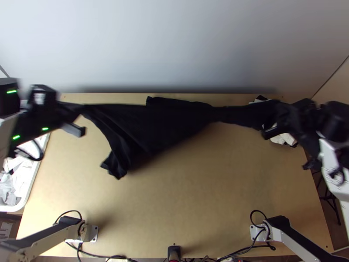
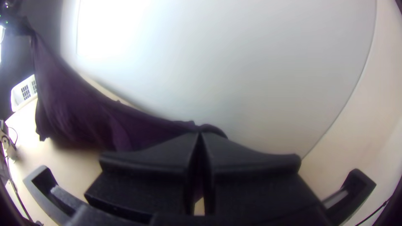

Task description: Fold the t-shirt

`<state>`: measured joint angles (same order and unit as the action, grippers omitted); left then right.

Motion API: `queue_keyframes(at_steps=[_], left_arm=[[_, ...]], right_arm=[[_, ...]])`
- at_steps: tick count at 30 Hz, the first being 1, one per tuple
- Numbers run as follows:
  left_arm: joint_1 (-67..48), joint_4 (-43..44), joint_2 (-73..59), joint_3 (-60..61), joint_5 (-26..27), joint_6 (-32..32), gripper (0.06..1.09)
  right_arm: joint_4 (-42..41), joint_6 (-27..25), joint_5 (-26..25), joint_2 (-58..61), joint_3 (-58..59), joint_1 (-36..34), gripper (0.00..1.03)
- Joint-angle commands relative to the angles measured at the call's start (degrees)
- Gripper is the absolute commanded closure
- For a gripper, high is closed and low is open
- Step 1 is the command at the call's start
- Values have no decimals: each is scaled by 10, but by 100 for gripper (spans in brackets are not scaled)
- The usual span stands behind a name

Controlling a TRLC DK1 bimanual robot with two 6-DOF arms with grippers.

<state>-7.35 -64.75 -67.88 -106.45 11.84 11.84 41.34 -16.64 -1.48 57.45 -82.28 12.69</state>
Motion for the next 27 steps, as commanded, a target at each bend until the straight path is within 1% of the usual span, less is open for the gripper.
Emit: queue_keyframes(at_steps=[1, 3, 7, 16, 21, 27], left_arm=[[51, 121, 82, -17, -37, -1, 105], [51, 165, 104, -17, -54, -1, 105], [52, 218, 136, -17, -80, -1, 105], [52, 304, 195, -19, -81, -4, 105], [52, 299, 214, -38, -76, 0, 105], [52, 297, 240, -47, -64, 26, 105]], right_arm=[[32, 19, -9, -16, -133, -12, 100], [39, 22, -9, -16, -178, -9, 100], [52, 23, -9, -16, -243, -8, 100], [52, 22, -6, -16, -339, -3, 100], [66, 23, 3, -19, -380, -3, 100], [93, 27, 9, -41, -385, -3, 100]])
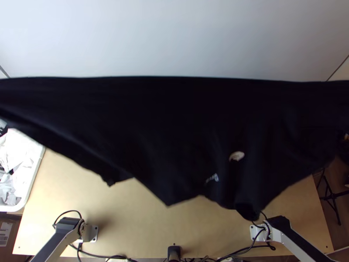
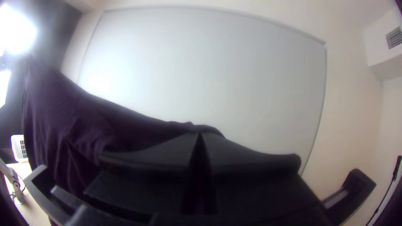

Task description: Fold the t-shirt

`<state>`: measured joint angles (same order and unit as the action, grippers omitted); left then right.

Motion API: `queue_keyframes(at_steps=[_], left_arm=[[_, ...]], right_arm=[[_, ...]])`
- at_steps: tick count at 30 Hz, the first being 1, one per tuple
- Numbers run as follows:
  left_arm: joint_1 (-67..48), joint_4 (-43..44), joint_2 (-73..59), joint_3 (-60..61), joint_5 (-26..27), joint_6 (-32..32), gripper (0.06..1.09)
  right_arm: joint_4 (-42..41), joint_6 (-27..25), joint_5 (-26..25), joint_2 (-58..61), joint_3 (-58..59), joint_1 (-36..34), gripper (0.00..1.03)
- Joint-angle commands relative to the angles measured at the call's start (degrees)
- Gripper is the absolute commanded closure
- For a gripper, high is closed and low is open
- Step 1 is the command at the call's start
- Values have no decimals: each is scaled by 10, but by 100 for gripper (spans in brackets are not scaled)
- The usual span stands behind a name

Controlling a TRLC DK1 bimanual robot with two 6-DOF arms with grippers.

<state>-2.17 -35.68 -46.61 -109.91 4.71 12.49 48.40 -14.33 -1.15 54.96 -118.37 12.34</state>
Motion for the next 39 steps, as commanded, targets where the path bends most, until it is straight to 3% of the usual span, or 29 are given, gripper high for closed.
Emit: queue_keyframes(at_steps=[1, 16, 30, 39], left_arm=[[1, 6, 32, -13, 7, 27, 105], [3, 11, 90, 0, 8, 33, 105], [6, -47, 111, 7, 13, 12, 105], [7, -83, 119, 138, 28, -27, 105]], right_arm=[[24, 4, 5, -20, -24, 1, 100], [25, -8, 16, -48, -41, -4, 100], [96, 11, 94, -91, -47, -83, 100], [73, 53, 112, -105, 115, -84, 100]])
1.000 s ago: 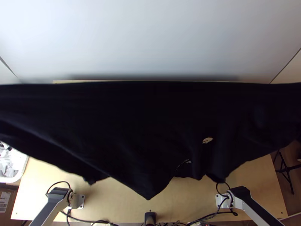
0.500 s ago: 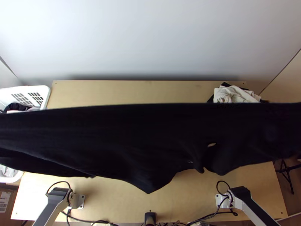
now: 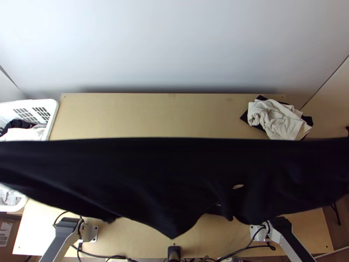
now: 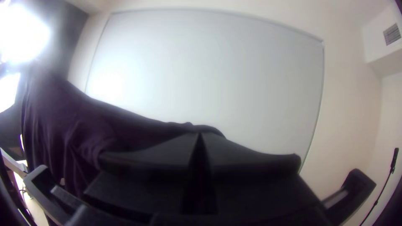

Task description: Fold the t-shirt

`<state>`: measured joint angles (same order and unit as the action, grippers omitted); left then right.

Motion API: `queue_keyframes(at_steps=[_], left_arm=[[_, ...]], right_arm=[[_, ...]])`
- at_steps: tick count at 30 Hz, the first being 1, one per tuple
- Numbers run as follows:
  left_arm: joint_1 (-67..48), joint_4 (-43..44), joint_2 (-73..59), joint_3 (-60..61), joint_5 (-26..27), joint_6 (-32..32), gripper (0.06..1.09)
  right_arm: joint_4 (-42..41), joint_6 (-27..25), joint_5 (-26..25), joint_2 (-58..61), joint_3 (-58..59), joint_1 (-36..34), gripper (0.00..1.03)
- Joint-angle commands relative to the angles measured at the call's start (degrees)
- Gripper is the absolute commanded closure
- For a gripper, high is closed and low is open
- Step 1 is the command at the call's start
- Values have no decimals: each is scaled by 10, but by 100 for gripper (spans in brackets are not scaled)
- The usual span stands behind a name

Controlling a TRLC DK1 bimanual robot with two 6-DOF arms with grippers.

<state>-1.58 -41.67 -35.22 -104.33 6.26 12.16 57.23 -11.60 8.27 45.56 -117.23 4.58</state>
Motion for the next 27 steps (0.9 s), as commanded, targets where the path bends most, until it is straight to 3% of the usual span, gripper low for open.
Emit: queue_keyframes(at_steps=[1, 11, 19, 27], left_arm=[[0, -23, 5, 105, 14, -25, 105], [-34, -25, -53, 309, 33, -57, 105], [-39, 101, -146, 420, 31, -72, 105], [-21, 271, -309, 457, 16, -63, 105]], right_arm=[[-28, 32, 18, -12, 127, -5, 100], [-149, 41, 18, 38, 357, 61, 100], [-273, 31, 18, 178, 427, 90, 100], [-370, 7, 17, 342, 410, 91, 100]])
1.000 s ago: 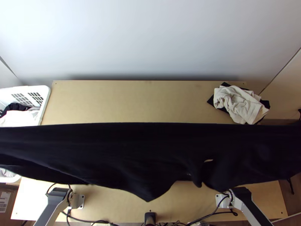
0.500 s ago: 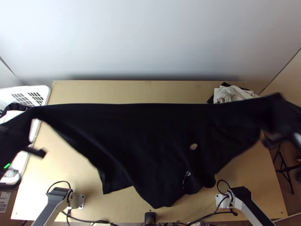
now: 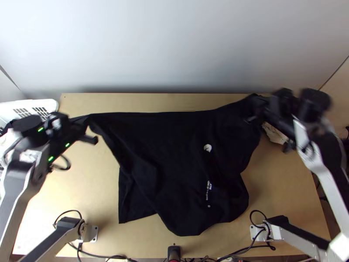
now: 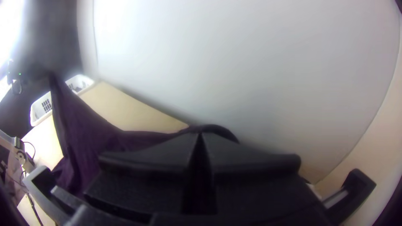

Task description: Fold the t-shirt

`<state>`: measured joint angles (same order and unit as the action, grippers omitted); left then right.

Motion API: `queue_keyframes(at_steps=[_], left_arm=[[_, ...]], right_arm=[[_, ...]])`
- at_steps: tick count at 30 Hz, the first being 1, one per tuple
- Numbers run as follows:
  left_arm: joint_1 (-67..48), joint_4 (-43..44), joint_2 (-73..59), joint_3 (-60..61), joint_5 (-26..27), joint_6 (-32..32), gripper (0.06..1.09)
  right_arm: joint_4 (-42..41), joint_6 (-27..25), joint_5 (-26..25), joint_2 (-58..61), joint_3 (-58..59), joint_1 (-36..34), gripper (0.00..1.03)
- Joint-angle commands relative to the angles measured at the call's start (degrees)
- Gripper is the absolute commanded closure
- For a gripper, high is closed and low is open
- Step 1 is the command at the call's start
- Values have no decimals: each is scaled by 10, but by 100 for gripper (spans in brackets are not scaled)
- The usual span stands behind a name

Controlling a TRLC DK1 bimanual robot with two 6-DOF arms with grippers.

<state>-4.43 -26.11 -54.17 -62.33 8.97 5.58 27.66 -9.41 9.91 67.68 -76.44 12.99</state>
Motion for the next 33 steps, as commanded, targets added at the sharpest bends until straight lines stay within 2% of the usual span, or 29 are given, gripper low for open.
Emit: queue_keyframes(at_steps=[1, 9, 25, 33], left_arm=[[7, 133, -140, 34, -17, 4, 105], [19, 216, -304, -24, -40, 19, 105], [36, 318, -530, -172, -89, 12, 105], [33, 373, -623, -241, -119, 16, 105]], right_arm=[[-78, -18, 1, 140, -7, 7, 100], [-109, -21, -9, 267, -80, -2, 100], [-273, -86, -133, 458, -178, 12, 100], [-358, -120, -138, 535, -187, 21, 100]])
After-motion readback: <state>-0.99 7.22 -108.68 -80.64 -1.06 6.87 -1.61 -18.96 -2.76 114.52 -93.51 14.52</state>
